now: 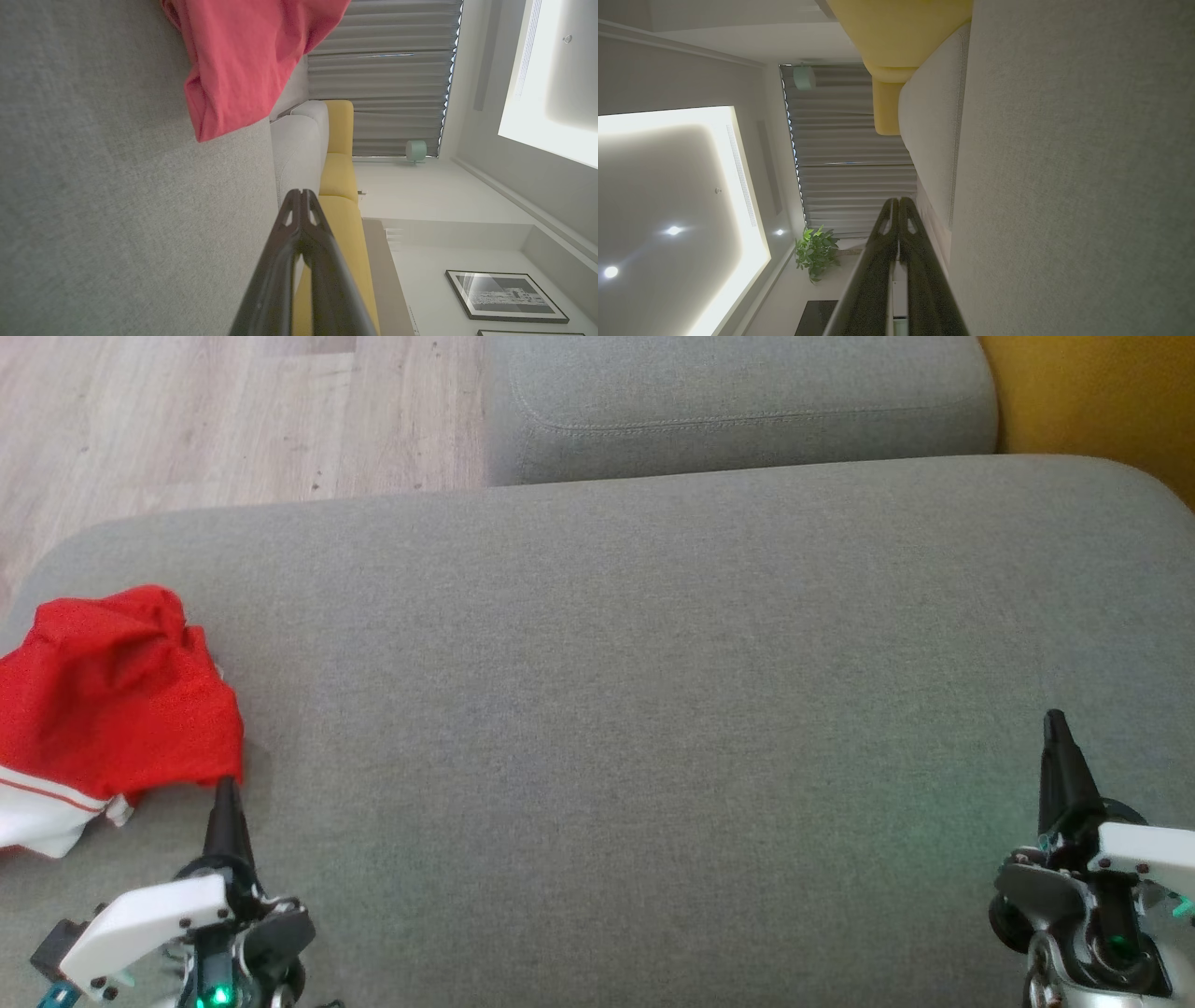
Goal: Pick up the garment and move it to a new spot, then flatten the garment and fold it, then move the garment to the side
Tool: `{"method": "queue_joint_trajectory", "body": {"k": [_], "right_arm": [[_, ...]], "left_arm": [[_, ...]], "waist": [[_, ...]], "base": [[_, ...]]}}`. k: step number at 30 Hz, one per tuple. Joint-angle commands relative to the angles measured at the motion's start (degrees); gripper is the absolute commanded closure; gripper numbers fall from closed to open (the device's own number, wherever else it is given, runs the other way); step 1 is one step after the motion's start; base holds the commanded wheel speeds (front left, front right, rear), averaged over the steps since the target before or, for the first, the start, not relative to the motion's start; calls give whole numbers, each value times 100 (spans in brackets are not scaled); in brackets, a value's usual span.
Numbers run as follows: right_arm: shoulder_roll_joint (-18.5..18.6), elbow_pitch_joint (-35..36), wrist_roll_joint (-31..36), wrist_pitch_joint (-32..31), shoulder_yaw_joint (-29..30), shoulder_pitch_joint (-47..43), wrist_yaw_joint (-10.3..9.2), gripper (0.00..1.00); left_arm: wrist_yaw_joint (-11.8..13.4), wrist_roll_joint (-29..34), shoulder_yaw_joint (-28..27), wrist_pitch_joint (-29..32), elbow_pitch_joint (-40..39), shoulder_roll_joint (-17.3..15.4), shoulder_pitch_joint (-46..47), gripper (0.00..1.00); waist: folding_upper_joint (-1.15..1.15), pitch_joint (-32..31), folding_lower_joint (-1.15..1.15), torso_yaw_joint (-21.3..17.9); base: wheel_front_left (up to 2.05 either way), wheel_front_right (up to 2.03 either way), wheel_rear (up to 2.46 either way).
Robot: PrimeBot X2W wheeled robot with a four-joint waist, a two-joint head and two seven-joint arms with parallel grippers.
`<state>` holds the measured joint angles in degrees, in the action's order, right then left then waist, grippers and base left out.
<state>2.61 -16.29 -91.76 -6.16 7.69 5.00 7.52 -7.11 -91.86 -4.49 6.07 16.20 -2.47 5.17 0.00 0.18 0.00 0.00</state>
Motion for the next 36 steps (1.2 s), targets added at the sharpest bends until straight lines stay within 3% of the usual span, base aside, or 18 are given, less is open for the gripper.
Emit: {"method": "queue_joint_trajectory", "body": {"k": [1, 9, 10, 20, 36], "right_arm": [[27, 226, -42, -32, -118, 118, -3, 100], [27, 226, -42, -32, -118, 118, -3, 100], [0, -1, 0, 0, 0, 0, 0, 0], [35, -205, 126, 108, -120, 13, 0, 0], [151, -294, 1244, 390, -465, 287, -1, 0]], "left_arm": [[-37, -31, -202, 41, -216, -41, 102, 100], [-37, -32, -202, 41, -216, -41, 102, 100], [0, 0, 0, 0, 0, 0, -1, 0], [4, 207, 59, -122, 232, -34, -34, 0], [-2, 1579, 128, -391, 254, -95, 108, 0]], "waist": [[0, 0, 0, 0], [0, 0, 0, 0], [0, 0, 0, 0], [0, 11, 0, -1], [0, 48, 0, -12]], "base": [[0, 0, 0], [0, 0, 0], [0, 0, 0], [0, 0, 0], [0, 0, 0]]}}
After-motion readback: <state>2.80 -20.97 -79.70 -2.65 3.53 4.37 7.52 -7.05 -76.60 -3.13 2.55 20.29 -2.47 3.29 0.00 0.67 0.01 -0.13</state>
